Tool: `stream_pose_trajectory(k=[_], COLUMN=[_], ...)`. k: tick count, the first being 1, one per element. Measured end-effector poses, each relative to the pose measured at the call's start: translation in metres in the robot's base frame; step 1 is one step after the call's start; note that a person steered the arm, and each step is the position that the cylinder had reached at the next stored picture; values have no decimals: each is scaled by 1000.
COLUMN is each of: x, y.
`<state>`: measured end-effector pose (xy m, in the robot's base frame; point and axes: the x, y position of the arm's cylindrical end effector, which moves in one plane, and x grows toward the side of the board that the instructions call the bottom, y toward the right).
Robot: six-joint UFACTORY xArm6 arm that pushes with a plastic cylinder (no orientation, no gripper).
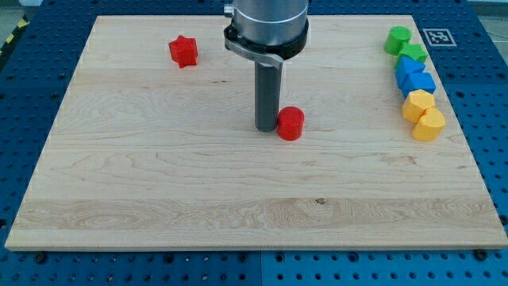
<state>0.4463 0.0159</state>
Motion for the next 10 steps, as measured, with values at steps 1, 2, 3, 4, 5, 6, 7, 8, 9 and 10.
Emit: stream_pose_trajectory(k=[1, 2, 3, 4, 5, 6, 7, 8, 9, 10], x=[-4, 5, 9, 9, 9, 10, 10, 10, 7, 7], y=[11, 17, 26, 42, 46, 56, 64, 71, 96, 113])
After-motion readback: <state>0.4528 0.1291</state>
